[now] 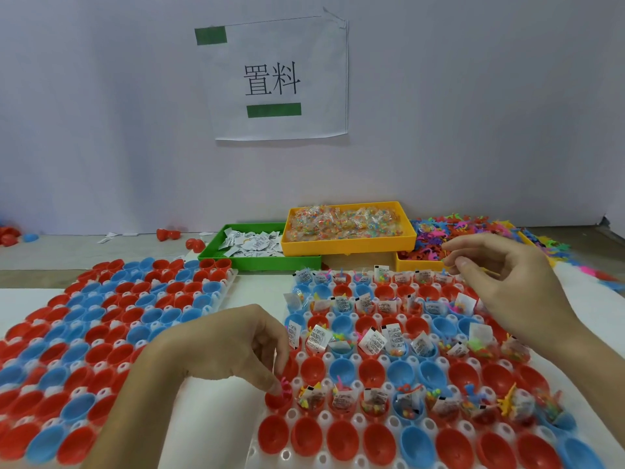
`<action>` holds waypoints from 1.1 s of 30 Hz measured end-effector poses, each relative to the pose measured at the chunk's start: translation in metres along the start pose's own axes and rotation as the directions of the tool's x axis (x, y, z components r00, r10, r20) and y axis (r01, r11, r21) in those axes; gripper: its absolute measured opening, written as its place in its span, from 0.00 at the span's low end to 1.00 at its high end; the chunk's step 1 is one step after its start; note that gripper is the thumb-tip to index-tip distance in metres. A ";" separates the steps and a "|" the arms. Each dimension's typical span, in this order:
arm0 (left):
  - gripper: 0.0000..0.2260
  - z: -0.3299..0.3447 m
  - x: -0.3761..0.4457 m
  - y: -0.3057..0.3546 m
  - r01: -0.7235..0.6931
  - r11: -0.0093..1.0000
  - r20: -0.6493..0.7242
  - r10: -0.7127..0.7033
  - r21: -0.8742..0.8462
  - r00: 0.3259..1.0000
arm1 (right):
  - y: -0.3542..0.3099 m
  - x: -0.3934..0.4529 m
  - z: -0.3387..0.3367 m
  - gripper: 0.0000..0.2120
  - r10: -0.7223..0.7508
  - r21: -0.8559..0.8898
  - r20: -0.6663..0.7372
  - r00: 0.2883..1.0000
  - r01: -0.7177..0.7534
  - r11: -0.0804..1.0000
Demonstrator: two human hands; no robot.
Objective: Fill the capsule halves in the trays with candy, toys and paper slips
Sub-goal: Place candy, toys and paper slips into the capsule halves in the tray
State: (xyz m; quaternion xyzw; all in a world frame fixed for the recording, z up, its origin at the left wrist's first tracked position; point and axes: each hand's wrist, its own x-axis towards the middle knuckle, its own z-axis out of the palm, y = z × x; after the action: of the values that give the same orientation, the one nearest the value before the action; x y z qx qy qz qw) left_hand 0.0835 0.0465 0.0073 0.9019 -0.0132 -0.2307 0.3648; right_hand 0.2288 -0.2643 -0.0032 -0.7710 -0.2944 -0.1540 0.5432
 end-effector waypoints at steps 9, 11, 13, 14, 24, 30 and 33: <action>0.12 -0.019 -0.009 -0.010 -0.023 1.000 -0.186 0.026 0.018 0.982 | 0.002 0.000 -0.002 0.15 0.006 0.000 -0.011 1.000 -0.006 1.000; 0.03 -0.028 0.002 0.000 -0.017 0.990 -0.387 0.071 0.141 0.920 | 0.003 0.001 -0.002 0.15 0.008 0.001 -0.008 1.000 -0.008 1.000; 0.02 -0.037 0.026 0.018 -0.003 0.976 -0.535 0.121 0.216 0.836 | 0.004 0.001 -0.002 0.16 0.009 0.000 -0.001 1.000 -0.009 1.000; 0.02 -0.041 0.042 0.028 0.002 0.971 -0.585 0.142 0.237 0.798 | 0.004 0.001 -0.001 0.16 0.009 -0.001 0.005 1.000 -0.009 1.000; 0.20 -0.073 0.185 0.065 0.180 0.828 -0.595 0.213 0.531 0.775 | 0.012 0.001 -0.002 0.16 0.013 -0.025 0.012 1.000 -0.013 1.000; 0.14 -0.078 0.214 0.071 0.247 0.815 -0.588 0.138 0.525 0.797 | 0.015 0.002 -0.002 0.16 0.004 -0.007 0.020 1.000 -0.003 1.000; 0.08 -0.078 0.214 0.073 0.224 0.853 -0.638 0.155 0.472 0.754 | 0.015 0.002 -0.002 0.16 -0.001 0.001 0.021 1.000 0.001 1.000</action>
State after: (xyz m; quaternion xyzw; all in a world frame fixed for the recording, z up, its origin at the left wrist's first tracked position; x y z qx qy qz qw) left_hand 0.3188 0.0026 0.0178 0.9884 0.0710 0.1055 0.0831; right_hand 0.2395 -0.2689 -0.0125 -0.7721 -0.3004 -0.1460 0.5406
